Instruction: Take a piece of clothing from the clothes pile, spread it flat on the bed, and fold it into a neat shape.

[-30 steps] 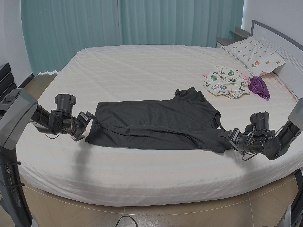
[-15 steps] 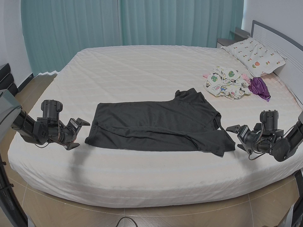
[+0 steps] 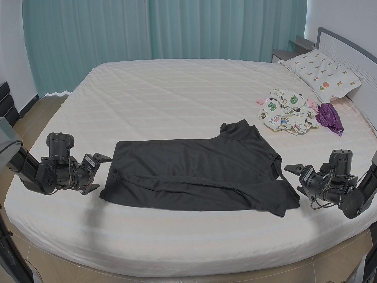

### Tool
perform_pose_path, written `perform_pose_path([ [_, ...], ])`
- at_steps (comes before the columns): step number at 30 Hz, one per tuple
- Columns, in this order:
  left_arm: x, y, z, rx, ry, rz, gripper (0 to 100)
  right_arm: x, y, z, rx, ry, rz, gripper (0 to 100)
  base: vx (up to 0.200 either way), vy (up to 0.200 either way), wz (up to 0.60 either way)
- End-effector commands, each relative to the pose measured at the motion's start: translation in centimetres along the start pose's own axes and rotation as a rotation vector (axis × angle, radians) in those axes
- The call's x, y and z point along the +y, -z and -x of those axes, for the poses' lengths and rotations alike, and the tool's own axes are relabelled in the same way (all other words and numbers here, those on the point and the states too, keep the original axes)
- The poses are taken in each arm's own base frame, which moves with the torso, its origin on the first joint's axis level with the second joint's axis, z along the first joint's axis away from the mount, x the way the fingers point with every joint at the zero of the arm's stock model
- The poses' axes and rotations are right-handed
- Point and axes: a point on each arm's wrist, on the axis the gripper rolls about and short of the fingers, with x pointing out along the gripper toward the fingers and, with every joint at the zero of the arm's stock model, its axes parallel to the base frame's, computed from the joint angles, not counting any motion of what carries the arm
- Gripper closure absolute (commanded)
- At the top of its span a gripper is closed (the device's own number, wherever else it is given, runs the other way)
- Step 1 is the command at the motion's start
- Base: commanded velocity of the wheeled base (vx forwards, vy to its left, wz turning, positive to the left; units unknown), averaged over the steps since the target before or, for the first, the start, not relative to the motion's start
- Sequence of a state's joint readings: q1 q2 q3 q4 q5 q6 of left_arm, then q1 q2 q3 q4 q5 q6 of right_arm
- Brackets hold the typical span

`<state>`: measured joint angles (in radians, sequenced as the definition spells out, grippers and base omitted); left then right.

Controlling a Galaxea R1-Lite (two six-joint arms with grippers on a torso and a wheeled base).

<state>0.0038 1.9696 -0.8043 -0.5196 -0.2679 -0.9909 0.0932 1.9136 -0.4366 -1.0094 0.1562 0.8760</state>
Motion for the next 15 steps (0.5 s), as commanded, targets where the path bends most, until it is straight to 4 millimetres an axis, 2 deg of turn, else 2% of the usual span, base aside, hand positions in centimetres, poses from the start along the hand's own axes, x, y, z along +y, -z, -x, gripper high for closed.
perform_pose_path([
  [1,-0.2,0.2,0.2,-0.001,0.005,-0.005,0,-0.4,0.2,0.0,0.011,0.016,-0.003,0,0.0,0.0,0.0],
  [7,-1.4,-0.5,-0.3,-0.024,0.035,-0.028,0,-0.6,0.6,0.2,0.021,0.026,0.0,0,0.0,0.0,0.0],
  [13,-1.2,0.0,-1.7,0.004,0.021,-0.118,0,-0.9,0.8,0.0,0.034,0.039,0.001,0,0.0,0.0,0.0],
  [15,-0.5,0.3,-2.3,0.031,0.007,-0.216,0,-1.1,1.0,-0.2,0.042,0.047,0.001,0,0.0,0.0,0.0],
])
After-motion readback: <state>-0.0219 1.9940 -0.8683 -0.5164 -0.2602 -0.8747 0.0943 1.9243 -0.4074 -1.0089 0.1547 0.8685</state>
